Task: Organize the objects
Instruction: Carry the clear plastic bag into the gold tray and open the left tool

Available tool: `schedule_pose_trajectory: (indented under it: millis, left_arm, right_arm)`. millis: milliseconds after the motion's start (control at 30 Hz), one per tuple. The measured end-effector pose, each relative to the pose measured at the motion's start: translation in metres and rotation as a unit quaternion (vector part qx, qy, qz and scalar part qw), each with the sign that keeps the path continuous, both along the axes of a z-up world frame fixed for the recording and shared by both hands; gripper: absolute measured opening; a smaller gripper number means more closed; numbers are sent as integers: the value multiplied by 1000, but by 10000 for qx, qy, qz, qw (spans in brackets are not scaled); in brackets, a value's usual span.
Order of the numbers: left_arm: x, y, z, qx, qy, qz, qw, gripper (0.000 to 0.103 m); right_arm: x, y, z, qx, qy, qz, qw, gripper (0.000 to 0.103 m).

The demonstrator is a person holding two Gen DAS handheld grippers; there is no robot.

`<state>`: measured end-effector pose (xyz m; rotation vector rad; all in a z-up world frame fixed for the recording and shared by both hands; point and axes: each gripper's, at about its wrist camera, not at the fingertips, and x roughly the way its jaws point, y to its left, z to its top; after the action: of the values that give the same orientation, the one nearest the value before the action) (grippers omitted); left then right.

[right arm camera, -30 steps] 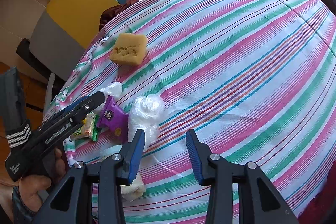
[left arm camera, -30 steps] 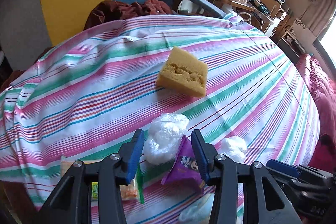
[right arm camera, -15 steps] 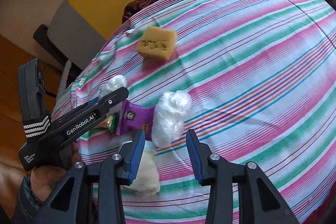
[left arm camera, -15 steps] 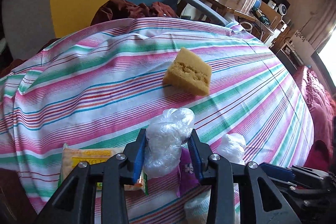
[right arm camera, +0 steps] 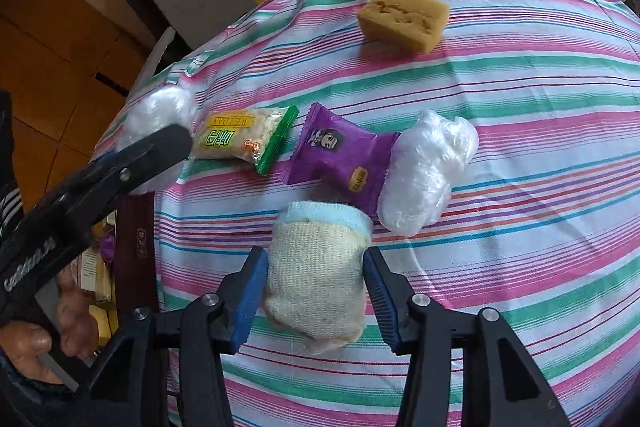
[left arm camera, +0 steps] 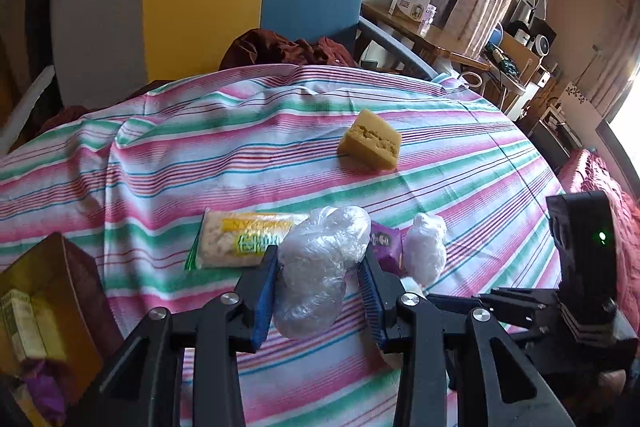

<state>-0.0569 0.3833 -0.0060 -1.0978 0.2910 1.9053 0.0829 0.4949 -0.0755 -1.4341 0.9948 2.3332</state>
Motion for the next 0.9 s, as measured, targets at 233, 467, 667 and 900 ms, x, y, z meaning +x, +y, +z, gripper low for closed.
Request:
schedule_pose_trajectory:
  millis: [233, 467, 667, 900]
  left_arm:
    - [19, -72, 8, 141, -1, 330, 9994, 39]
    - [-19, -170, 4, 176, -30, 1352, 9907, 39]
    - [-80, -226, -17, 157, -546, 2275, 9721, 39]
    - [-112, -210, -25, 75, -513, 2531, 9660, 40]
  right_arm:
    - [-7, -8, -6, 25, -84, 147, 9999, 53]
    - [-16, -34, -1, 968, -170, 636, 9931, 49]
    - [-17, -34, -1, 1028, -162, 622, 9926, 49]
    - [-16, -35, -1, 1034, -159, 628, 9925, 49]
